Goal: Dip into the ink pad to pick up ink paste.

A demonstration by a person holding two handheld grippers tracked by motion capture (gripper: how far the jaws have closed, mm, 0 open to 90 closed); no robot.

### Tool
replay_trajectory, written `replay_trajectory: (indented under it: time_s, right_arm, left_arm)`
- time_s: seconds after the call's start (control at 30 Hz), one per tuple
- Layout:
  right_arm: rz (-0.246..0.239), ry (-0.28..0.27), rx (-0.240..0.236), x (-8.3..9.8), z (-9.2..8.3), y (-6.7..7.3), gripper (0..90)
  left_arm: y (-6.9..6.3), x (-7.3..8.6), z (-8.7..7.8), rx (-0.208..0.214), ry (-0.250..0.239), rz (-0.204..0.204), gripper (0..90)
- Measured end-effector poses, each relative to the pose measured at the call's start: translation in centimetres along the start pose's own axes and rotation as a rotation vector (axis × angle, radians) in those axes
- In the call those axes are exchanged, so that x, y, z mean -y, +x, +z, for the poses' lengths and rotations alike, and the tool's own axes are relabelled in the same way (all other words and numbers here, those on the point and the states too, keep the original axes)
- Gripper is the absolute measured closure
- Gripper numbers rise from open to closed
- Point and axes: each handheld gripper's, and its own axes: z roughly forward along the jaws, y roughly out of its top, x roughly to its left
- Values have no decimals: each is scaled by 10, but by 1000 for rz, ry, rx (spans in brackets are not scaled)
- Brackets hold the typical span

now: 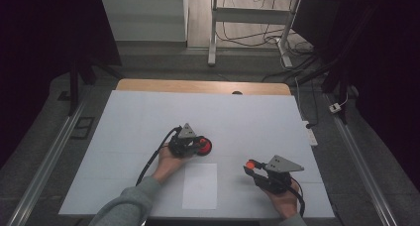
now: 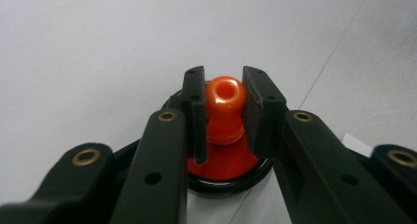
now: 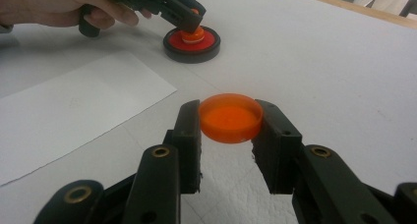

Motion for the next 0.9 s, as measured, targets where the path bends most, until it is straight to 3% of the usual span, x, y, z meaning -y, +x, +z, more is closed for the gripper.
replay_trajectory:
  time_s: [0.9]
  right_arm:
    - [0, -5, 9, -1, -3, -2, 642]
  left_arm:
    - [-1, 0, -1, -6, -7, 9, 731]
